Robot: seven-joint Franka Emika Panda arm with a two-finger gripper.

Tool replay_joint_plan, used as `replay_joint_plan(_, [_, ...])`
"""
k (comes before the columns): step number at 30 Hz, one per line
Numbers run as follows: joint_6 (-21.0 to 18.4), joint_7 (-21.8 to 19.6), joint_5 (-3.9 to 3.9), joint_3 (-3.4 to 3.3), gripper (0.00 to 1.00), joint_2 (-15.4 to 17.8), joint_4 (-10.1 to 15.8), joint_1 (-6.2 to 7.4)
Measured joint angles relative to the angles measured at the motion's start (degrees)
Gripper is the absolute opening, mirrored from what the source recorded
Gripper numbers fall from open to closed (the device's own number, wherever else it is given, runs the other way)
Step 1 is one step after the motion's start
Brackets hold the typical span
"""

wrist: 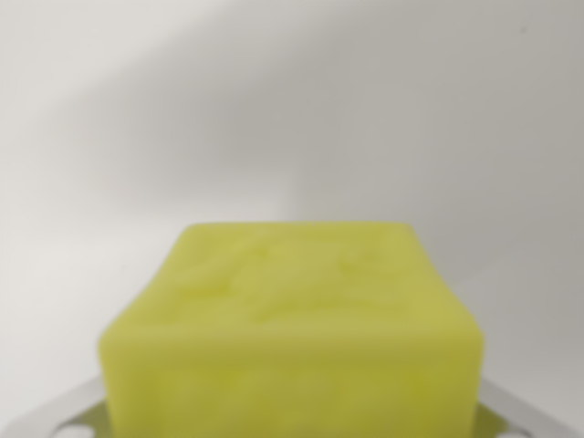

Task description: Pick yellow cube

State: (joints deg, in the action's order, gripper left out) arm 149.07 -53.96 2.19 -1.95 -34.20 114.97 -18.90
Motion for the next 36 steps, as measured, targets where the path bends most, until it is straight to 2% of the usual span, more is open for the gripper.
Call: replay_joint_plan(36, [-6.2,-0.5,-0.68,0.0,0.0,7.3,1.1,-0.09])
